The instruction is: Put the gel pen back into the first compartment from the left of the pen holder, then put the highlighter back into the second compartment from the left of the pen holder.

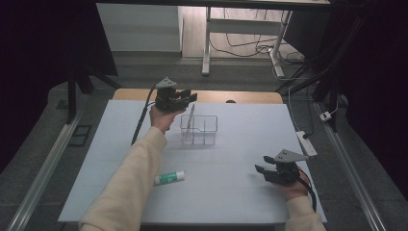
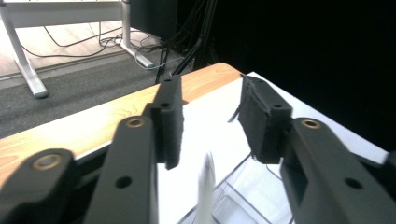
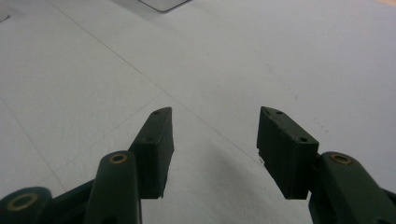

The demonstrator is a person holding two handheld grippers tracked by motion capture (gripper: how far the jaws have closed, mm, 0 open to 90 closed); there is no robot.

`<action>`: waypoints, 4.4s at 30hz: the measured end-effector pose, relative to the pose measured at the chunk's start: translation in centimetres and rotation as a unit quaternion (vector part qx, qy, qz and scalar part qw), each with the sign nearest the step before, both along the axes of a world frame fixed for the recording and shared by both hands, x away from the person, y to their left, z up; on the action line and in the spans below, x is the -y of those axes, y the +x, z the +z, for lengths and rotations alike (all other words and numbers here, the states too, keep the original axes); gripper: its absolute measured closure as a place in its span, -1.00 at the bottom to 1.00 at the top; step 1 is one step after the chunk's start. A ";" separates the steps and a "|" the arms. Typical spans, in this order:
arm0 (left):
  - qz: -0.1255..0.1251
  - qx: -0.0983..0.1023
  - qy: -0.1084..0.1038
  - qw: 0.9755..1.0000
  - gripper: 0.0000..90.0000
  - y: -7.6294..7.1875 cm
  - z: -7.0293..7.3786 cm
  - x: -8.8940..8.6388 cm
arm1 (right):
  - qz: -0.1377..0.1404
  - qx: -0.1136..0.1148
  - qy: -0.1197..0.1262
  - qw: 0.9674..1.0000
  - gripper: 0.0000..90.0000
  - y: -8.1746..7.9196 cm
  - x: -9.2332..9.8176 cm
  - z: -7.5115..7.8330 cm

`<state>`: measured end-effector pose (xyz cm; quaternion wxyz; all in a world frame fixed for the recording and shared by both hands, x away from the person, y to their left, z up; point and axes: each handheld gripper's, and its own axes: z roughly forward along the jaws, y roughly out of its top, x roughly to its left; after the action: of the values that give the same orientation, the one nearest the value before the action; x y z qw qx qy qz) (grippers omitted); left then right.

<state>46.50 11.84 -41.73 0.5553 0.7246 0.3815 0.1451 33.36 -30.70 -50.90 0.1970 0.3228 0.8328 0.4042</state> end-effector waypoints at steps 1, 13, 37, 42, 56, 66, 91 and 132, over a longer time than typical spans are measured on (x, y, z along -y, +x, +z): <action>-0.002 -0.002 -0.001 1.000 0.21 0.0 0.0 -0.1 | 0.000 0.000 0.000 1.000 0.00 0.0 0.0 0.0; -0.015 -0.004 0.037 0.999 0.01 -1.6 0.5 -0.9 | -0.002 0.003 0.000 1.000 0.00 -0.1 0.1 0.1; -0.036 0.012 0.080 0.996 -0.04 -7.4 -0.3 -4.8 | -0.002 0.004 -0.001 1.000 0.00 -0.1 0.1 0.2; -0.027 0.003 0.090 0.996 -0.06 -8.9 -0.6 -5.8 | -0.002 0.004 0.000 1.000 0.00 -0.1 0.1 0.2; -0.052 -0.035 0.148 0.987 -0.12 -11.8 -2.1 -7.8 | -0.002 0.003 0.002 1.000 0.00 -0.1 0.1 0.2; -0.031 -0.074 0.170 0.982 -0.15 -12.3 -2.8 -9.2 | -0.003 0.002 -0.001 1.000 0.00 -0.1 0.1 0.1; 0.037 -0.180 0.215 0.959 -0.18 -13.6 -5.4 -11.5 | 0.002 0.001 0.005 1.000 -0.01 -0.1 0.2 0.2; 0.111 -0.273 0.236 0.926 -0.23 -10.7 -9.3 -9.4 | 0.002 0.002 0.006 1.000 0.00 0.0 0.7 0.3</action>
<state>35.77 21.24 -51.02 0.2228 0.7995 0.5508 0.0879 33.32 -31.39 -50.61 0.1959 0.3216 0.8305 0.4105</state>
